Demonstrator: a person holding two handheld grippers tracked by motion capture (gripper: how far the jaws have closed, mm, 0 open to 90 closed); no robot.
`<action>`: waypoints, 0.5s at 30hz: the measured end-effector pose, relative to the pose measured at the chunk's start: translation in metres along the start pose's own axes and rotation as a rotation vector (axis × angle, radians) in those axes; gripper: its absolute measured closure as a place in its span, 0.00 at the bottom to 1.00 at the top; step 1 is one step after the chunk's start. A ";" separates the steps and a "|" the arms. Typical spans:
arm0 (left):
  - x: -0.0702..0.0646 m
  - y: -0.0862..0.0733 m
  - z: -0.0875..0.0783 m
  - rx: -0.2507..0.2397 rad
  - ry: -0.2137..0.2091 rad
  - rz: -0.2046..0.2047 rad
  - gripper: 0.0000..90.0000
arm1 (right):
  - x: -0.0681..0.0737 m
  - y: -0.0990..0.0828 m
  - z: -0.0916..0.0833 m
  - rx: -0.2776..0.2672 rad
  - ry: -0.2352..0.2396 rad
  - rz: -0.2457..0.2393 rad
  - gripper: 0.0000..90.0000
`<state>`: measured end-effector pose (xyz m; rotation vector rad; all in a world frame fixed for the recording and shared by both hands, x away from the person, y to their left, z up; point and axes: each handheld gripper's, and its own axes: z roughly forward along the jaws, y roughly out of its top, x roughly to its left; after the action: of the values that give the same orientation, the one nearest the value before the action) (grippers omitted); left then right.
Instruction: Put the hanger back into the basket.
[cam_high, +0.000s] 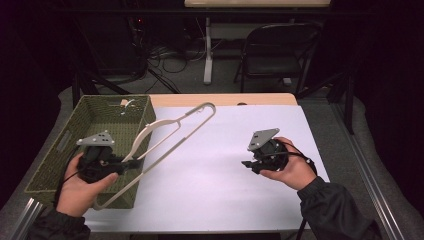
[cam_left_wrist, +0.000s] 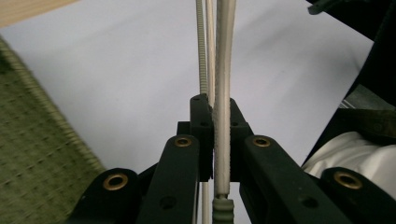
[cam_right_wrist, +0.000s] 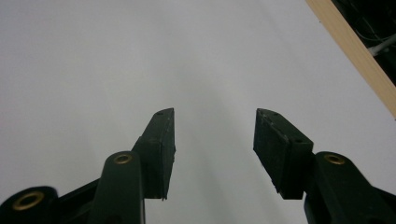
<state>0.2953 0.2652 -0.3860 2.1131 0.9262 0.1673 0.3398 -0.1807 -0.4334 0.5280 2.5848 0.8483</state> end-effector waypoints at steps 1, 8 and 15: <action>0.003 0.000 -0.004 -0.001 0.014 0.000 0.97 | 0.000 -0.002 0.000 0.002 0.002 0.006 0.54; 0.027 0.000 -0.033 -0.010 0.064 0.002 0.97 | -0.004 -0.016 0.003 0.006 0.005 0.048 0.54; 0.067 -0.005 -0.053 -0.013 0.098 -0.007 0.97 | -0.006 -0.032 0.005 0.005 -0.002 0.093 0.54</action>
<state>0.3193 0.3453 -0.3663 2.1049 0.9869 0.2749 0.3397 -0.2045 -0.4556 0.6542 2.5786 0.8710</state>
